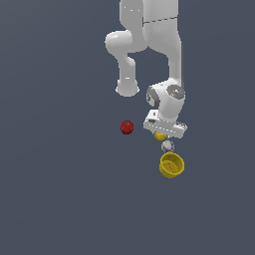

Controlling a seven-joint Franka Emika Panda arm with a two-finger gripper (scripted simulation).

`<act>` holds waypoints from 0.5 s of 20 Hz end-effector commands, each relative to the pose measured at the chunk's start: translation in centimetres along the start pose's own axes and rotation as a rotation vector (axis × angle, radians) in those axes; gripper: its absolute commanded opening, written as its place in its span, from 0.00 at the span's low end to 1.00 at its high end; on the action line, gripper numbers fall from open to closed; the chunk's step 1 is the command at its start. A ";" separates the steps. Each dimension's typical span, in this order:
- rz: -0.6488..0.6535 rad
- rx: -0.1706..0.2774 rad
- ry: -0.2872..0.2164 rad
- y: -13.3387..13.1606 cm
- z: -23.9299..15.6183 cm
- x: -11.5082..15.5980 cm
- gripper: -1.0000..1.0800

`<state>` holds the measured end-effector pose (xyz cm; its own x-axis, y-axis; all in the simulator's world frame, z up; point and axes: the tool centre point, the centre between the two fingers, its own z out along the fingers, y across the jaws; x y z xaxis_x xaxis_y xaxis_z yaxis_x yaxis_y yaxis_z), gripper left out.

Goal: Pick up a designated object from a clutter of objects.

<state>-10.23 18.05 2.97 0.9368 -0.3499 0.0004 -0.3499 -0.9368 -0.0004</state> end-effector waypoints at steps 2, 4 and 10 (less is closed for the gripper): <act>0.001 0.000 0.000 0.0 0.1 0.0 0.00; 0.001 0.000 0.000 0.0 0.1 0.0 0.00; 0.000 0.001 0.001 0.0 0.0 0.0 0.00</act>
<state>-10.21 18.08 2.97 0.9369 -0.3496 0.0011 -0.3496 -0.9369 -0.0013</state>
